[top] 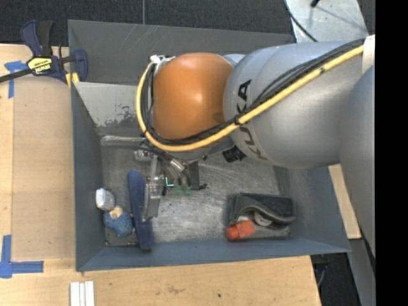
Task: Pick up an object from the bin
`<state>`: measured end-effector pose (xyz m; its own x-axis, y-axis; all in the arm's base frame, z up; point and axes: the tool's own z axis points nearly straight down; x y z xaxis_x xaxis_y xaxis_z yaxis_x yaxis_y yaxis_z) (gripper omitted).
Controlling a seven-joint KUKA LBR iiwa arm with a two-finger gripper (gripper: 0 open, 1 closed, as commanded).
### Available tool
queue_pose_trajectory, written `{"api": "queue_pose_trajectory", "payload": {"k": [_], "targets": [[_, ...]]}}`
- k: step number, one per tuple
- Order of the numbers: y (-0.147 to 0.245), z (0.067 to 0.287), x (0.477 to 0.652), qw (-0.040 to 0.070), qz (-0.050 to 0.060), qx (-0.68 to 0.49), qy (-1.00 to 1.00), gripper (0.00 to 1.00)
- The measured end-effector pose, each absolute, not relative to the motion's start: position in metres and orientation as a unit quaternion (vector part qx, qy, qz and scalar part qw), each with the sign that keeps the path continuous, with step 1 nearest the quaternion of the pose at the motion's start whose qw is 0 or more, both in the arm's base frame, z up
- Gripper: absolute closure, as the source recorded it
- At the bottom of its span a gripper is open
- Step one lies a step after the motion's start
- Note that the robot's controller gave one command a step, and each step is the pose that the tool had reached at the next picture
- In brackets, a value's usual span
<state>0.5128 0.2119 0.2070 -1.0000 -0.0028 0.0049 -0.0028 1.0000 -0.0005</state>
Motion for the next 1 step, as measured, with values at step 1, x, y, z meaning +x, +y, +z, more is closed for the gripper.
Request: {"api": "queue_pose_trajectory", "payload": {"k": [1], "targets": [[0.2133, 0.0697, 0.5003, -0.006, -0.002, 0.078, -0.997, 0.00]]}}
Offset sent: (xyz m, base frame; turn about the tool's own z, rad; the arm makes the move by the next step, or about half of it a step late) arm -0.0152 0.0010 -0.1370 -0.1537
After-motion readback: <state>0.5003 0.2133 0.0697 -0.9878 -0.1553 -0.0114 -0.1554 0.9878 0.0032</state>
